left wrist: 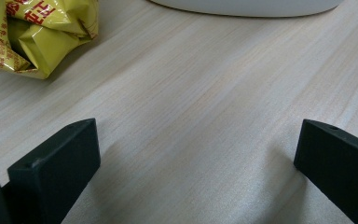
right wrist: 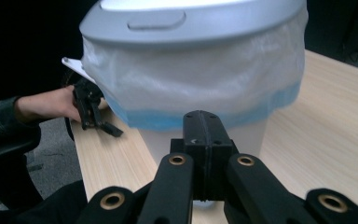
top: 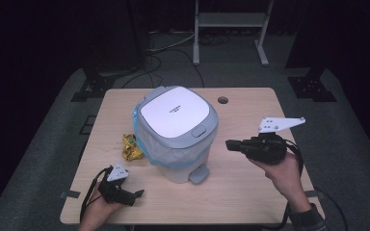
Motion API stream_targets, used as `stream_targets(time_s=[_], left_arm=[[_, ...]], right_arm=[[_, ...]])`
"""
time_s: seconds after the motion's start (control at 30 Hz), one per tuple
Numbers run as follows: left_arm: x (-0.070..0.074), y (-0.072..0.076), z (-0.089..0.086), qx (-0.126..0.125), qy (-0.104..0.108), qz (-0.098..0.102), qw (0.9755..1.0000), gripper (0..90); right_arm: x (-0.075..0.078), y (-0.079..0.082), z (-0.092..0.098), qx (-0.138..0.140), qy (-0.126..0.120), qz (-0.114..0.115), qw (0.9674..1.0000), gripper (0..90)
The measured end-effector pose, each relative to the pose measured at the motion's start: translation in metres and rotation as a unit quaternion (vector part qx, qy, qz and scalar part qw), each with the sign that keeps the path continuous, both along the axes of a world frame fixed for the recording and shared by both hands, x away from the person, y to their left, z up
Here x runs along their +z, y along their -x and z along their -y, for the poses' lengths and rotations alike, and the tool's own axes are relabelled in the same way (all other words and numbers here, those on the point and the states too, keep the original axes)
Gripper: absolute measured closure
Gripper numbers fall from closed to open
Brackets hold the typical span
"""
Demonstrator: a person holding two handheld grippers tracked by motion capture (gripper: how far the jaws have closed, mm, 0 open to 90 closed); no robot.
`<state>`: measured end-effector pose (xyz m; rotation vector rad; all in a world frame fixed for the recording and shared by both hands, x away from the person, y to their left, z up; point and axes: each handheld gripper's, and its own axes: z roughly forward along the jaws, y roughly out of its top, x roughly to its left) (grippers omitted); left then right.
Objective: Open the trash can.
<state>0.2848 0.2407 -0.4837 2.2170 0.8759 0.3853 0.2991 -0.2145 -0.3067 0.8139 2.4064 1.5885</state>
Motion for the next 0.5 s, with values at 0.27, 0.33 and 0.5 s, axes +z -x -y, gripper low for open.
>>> stream_targets(time_s=[0.27, 0.33, 0.5], left_arm=[[0.000, 0.000, 0.000, 0.001, 0.000, 0.000, 1.0000, 0.0], [0.000, 0.000, 0.000, 0.001, 0.000, 0.000, 1.0000, 0.0], [0.000, 0.000, 0.000, 0.001, 0.000, 0.000, 1.0000, 0.0]], right_arm=[[0.018, -0.002, -0.011, 0.013, -0.012, 0.015, 0.9997, 89.9], [0.020, -0.003, -0.012, 0.014, -0.013, 0.016, 0.9997, 89.9], [0.032, -0.005, -0.020, 0.023, -0.019, 0.023, 0.9993, 89.9]])
